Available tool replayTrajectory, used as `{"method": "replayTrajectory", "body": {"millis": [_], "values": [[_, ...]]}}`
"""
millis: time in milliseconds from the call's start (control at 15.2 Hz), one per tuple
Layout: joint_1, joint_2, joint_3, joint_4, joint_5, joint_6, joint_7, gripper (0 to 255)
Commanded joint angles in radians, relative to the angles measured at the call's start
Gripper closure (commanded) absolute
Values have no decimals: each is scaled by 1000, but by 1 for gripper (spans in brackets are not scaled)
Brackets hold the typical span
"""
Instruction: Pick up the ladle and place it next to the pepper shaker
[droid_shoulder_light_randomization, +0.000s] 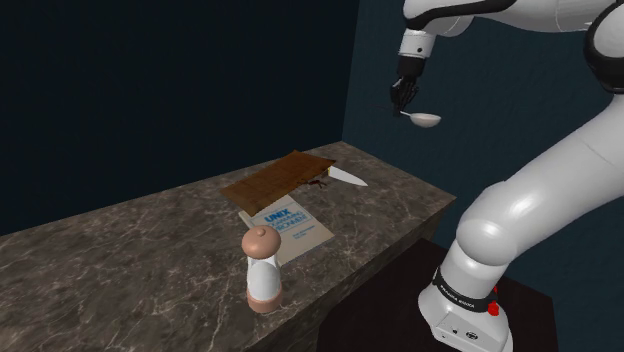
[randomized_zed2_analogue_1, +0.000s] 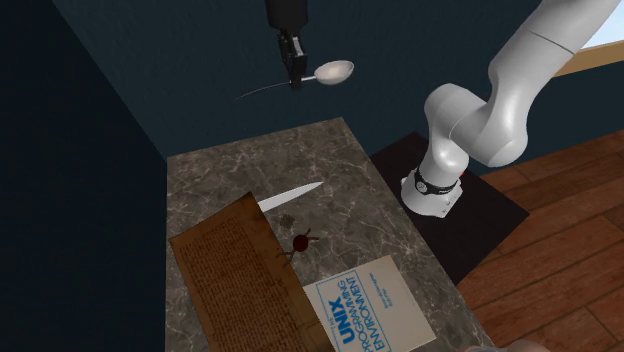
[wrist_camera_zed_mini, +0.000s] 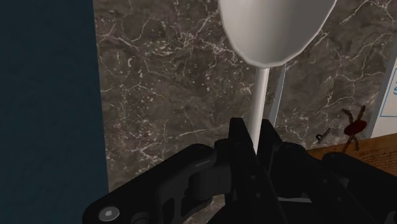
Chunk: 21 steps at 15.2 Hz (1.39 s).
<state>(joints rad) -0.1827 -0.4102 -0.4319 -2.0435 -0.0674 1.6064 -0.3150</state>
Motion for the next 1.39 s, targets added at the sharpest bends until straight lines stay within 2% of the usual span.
{"method": "replayTrajectory", "body": {"millis": [0,660,1320], "values": [[11,-23,36,-28,8,6,49,255],[88,-74,226,-103,86,37,297,255],[177,-14,403,-70,173,83,530,255]]}}
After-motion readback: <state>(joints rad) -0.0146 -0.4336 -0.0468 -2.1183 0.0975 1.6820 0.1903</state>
